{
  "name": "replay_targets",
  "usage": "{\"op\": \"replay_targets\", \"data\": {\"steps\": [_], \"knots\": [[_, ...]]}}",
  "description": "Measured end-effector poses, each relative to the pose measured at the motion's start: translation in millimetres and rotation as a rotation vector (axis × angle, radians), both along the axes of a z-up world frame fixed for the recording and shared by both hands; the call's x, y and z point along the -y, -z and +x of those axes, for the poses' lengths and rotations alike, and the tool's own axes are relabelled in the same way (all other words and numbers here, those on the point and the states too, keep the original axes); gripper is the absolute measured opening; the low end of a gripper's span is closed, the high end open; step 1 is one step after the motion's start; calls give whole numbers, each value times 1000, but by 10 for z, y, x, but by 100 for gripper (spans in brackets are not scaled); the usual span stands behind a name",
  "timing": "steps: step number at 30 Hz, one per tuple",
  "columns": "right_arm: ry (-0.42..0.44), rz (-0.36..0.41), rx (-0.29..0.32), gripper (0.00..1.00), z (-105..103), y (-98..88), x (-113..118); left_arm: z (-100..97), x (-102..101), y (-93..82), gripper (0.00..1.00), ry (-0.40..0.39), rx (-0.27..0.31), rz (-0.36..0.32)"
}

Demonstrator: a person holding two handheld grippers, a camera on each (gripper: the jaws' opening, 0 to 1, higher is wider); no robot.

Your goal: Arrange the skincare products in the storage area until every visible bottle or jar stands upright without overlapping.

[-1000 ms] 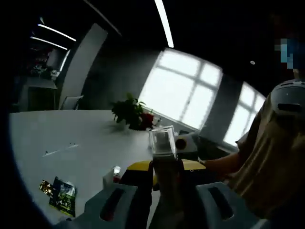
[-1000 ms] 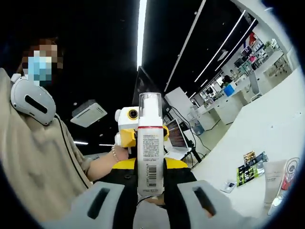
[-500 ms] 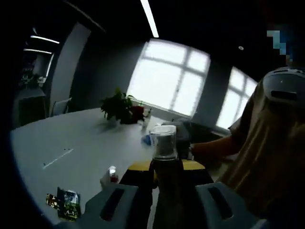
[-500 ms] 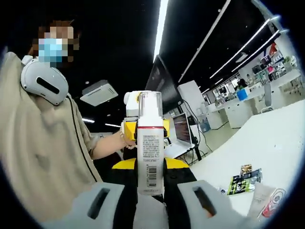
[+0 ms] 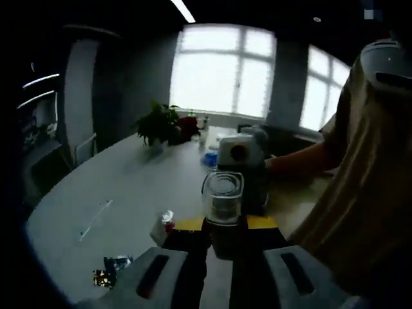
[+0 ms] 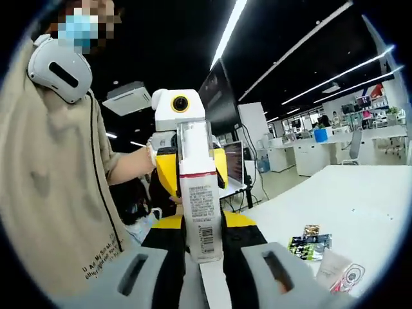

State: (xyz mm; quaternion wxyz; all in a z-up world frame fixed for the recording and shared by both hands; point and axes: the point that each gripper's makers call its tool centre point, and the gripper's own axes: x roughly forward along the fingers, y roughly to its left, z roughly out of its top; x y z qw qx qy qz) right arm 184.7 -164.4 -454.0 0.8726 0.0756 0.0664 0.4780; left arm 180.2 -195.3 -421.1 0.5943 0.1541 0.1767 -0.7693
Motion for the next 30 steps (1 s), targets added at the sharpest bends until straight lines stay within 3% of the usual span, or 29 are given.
{"op": "replay_targets", "data": {"steps": [3, 11, 15, 24, 30], "knots": [[24, -53, -7, 22, 30, 116, 3, -26, -2, 137, 17, 6, 50, 46], [72, -147, -70, 24, 32, 484, 11, -82, -30, 484, 17, 14, 108, 135], [97, -173, -88, 25, 41, 649, 24, -85, -36, 648, 17, 10, 118, 166], [148, -214, -111, 25, 63, 837, 69, -61, -10, 878, 17, 20, 161, 223], [206, -242, -142, 34, 77, 998, 176, -58, 18, 1029, 17, 26, 150, 241]]}}
